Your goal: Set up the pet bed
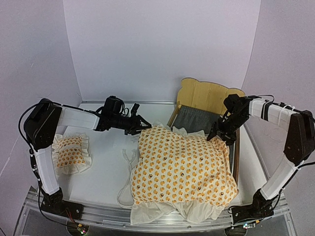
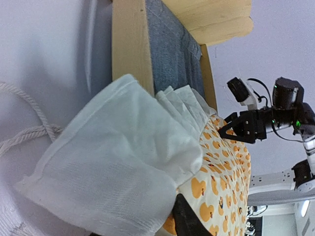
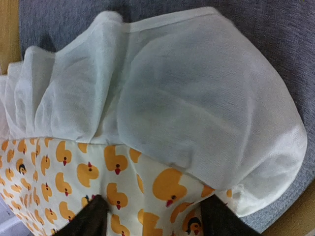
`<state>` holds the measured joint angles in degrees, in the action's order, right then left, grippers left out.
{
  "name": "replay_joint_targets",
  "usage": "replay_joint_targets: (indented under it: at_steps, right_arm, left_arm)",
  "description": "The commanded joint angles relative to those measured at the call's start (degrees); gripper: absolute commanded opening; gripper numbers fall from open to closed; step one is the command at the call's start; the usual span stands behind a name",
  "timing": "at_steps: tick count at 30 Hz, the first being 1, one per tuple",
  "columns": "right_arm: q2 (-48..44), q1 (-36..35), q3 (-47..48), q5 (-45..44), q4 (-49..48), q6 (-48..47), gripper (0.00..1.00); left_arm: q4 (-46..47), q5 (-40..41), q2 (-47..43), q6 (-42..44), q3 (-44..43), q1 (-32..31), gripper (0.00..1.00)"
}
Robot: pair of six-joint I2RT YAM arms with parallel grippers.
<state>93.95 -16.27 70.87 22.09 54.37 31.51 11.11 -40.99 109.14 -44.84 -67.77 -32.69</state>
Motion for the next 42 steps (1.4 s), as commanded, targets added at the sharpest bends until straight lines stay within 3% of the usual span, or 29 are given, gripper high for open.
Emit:
replay_joint_targets:
  at_steps: [1,4,5,6,11,15,19,23,28,33,37,39,42]
  right_arm:
    - [-1.75,-0.12,-1.54,7.50,-7.12,3.94,0.45]
    - [-4.77,-0.03,0.27,7.14,-7.93,3.53,0.16]
    - [-6.26,-0.04,1.38,5.56,-7.88,2.92,0.02]
    - [-8.01,-0.07,2.59,3.53,-7.77,2.34,0.00]
    - [-21.04,0.01,6.69,-13.43,-6.62,-4.81,0.00]
    - [-30.85,0.06,10.51,-23.80,-7.01,-12.87,0.00]
    - [-36.59,0.01,16.55,-29.24,-8.37,-19.73,0.00]
    - [-37.00,0.03,22.63,-29.12,-11.89,-25.58,0.00]
    - [-27.42,0.02,34.98,-29.38,-13.23,-31.93,0.00]
    - [-6.46,0.02,52.16,-28.88,-13.84,-39.44,0.00]
    - [10.33,0.06,61.57,-17.18,-12.90,-36.04,0.00]
    - [16.10,-0.40,60.92,-9.40,-12.80,-34.24,0.01]
    - [22.95,-2.11,57.77,-7.81,-12.66,-30.15,0.29]
  left_arm:
    - [3.21,-4.57,-3.17,1.02,-3.95,-0.27,0.20]
    - [3.21,-7.29,-7.25,2.16,-6.06,-0.35,0.04]
    - [3.21,-8.28,-8.98,3.12,-6.87,-0.66,0.01]
    - [3.21,-9.47,-10.73,4.30,-7.84,-1.15,0.00]
    - [3.21,-13.16,-20.74,13.55,-14.57,-10.54,0.00]
    - [3.21,-9.47,-26.85,20.96,-17.03,-20.48,0.00]
    - [3.30,-5.27,-27.01,22.35,-20.09,-26.70,0.00]
    - [3.26,1.22,-25.23,25.36,-22.65,-33.36,0.00]
    - [3.30,17.98,-28.41,29.28,-17.76,-35.58,0.00]
    - [2.28,44.49,-31.03,28.92,-10.35,-35.59,0.00]
    - [-9.44,67.67,-29.71,21.01,-8.96,-35.60,0.00]
    - [-17.86,73.55,-28.34,15.78,-8.66,-35.16,0.00]
    - [-23.60,72.38,-28.40,8.85,-4.77,-33.97,0.00]
